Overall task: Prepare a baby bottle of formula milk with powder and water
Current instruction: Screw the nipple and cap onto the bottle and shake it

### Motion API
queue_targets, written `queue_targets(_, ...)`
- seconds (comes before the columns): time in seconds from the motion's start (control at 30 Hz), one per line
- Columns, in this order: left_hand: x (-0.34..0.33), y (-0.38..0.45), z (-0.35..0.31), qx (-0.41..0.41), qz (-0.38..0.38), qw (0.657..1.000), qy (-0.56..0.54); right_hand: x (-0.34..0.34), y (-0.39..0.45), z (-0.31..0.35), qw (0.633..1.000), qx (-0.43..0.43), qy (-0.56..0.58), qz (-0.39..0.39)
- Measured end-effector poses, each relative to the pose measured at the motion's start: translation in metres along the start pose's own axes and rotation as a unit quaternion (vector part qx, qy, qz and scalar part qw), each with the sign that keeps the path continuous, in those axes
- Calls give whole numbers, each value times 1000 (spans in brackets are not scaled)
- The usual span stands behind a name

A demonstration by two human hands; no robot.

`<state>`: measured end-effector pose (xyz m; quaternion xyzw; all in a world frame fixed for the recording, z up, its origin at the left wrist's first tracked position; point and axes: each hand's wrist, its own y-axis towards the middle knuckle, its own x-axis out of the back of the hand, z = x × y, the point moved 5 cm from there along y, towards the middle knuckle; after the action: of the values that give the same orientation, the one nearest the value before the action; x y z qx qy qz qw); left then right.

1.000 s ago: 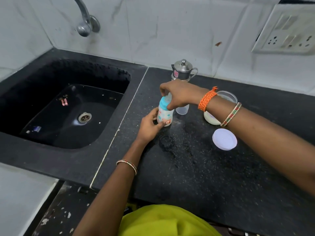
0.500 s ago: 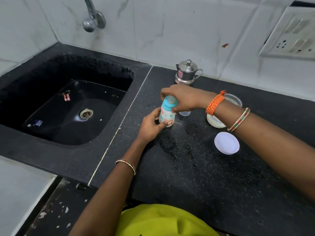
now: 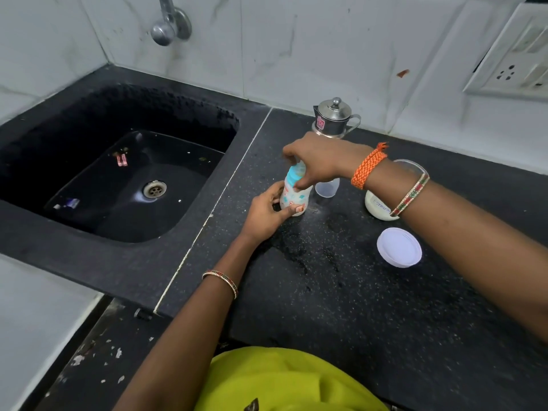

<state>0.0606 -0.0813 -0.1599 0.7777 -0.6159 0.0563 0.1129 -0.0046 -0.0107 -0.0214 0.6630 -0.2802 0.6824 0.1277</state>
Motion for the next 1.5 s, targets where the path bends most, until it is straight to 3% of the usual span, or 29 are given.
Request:
queue_targets(0.1, 0, 0, -1, 5, -5, 1000, -8, 3, -5, 2, 996, -48, -62, -49)
queue_targets(0.2, 0, -1, -2, -2, -8, 1000, 1, 8, -10, -1, 996, -76, 0, -36)
queue_targets(0.27, 1, 0, -1, -1, -9, 1000, -5, 6, -13, 2, 999, -15, 26, 29)
queue_targets(0.33, -1, 0, 1, -2, -8, 1000, -5, 1, -14, 5, 997, 39, 48, 46)
queue_targets(0.4, -1, 1, 1, -3, -17, 1000, -5, -2, -12, 4, 997, 43, 57, 5)
queue_targets(0.63, -6, -4, -14, -24, -57, 998, 3, -5, -8, -13, 975, -71, 85, -194)
queue_targets(0.77, -4, -5, -20, 7, -48, 997, -66, 2, -15, -28, 954, -102, 240, -149)
queue_targets(0.83, 0, -1, -36, 18, -21, 989, -143, 14, -25, -40, 918, -102, 368, -108)
queue_targets(0.93, 6, 6, -75, 32, 46, 959, -277, 34, -44, -53, 826, -31, 558, -78)
queue_targets(1.03, 4, 7, -117, 32, 174, 921, -348, 52, -53, -54, 755, 42, 650, -76)
queue_targets(1.13, -10, -3, -151, 26, 286, 863, -415, 60, -57, -34, 697, 132, 705, -19)
queue_targets(1.2, -20, -7, -164, 30, 313, 831, -460, 64, -60, -23, 669, 165, 725, -12)
queue_targets(1.3, -26, -6, -168, 34, 304, 808, -504, 65, -62, -17, 667, 171, 724, -48)
queue_targets(1.37, -23, -5, -166, 49, 272, 823, -496, 61, -62, -19, 667, 149, 726, -73)
queue_targets(1.5, -18, -2, -160, 47, 159, 926, -340, 50, -61, -29, 676, 76, 718, -149)
